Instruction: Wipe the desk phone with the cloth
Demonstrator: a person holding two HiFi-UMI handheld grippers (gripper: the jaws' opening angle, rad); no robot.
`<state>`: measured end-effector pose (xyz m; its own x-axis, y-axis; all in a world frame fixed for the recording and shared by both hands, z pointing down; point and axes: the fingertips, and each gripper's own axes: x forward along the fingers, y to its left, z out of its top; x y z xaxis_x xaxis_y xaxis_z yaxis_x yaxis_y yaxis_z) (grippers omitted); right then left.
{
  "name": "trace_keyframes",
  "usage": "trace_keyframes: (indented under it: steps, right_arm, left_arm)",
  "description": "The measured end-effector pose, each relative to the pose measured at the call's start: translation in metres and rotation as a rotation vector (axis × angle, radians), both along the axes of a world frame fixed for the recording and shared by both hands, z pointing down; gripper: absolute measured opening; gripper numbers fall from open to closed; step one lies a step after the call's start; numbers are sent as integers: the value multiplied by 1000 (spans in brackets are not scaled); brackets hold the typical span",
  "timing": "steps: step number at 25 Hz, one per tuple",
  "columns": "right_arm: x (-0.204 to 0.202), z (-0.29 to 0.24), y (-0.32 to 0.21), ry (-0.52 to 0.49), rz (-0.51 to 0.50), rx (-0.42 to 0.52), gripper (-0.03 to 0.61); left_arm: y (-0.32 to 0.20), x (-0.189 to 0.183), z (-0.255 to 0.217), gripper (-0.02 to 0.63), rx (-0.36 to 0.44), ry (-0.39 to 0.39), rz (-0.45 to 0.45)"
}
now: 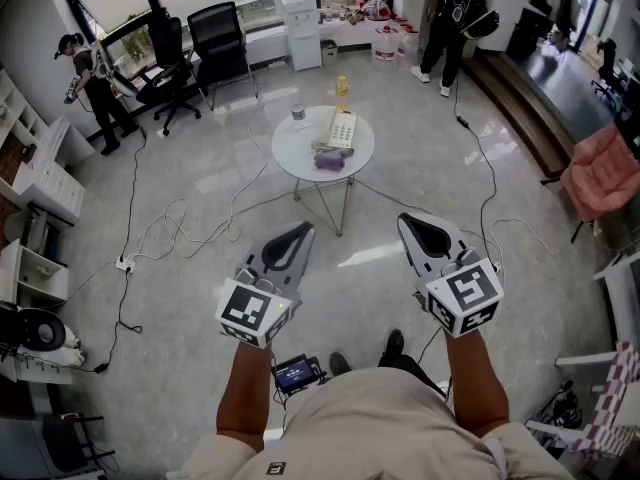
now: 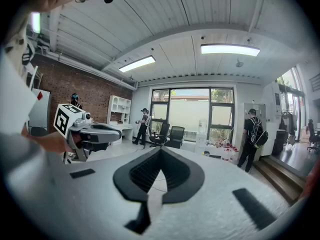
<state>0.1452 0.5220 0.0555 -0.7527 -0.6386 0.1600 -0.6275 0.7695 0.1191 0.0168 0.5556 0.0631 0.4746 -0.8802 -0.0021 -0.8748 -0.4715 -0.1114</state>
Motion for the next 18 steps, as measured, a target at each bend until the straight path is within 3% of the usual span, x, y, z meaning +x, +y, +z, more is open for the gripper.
trace_keyframes:
  steps: [18]
  right_arm:
    - [-13,1,-1,23,2,2,-8]
  left_arm:
    - [0,-15,3,14,6,12,1]
